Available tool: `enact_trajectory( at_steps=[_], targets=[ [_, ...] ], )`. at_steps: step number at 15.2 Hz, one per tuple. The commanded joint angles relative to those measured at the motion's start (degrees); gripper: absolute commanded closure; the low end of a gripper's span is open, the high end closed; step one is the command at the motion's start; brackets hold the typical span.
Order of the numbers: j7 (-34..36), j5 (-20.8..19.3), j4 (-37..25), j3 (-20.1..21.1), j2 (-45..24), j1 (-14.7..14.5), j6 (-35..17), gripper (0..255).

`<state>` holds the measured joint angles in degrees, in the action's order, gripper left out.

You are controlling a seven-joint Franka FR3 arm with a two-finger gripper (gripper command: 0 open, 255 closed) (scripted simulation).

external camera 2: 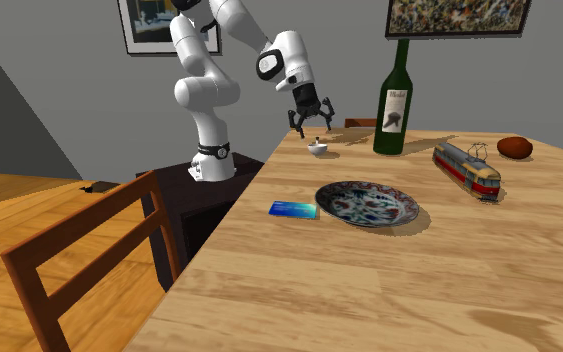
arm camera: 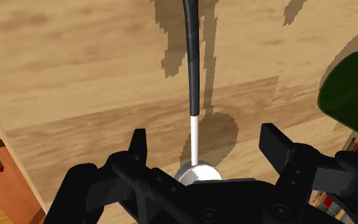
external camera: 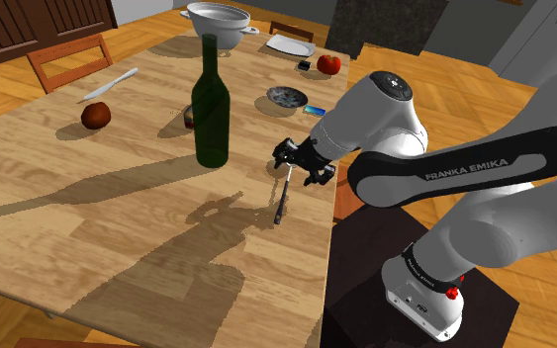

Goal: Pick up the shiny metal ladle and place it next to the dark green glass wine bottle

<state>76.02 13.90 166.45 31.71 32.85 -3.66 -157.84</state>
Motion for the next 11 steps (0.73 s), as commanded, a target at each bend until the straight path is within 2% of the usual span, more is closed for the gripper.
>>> enact_trajectory(
  at_steps=[1,3,11],
  targets=[
    [-0.58,0.71,-0.13,-1.7,4.57,-1.89,4.88,0],
    [-0.89,1.01,-0.64,-3.26,9.44,-3.45,10.35,0],
    [-0.87,0.98,-0.64,-3.28,9.44,-3.47,10.35,0]
  ],
)
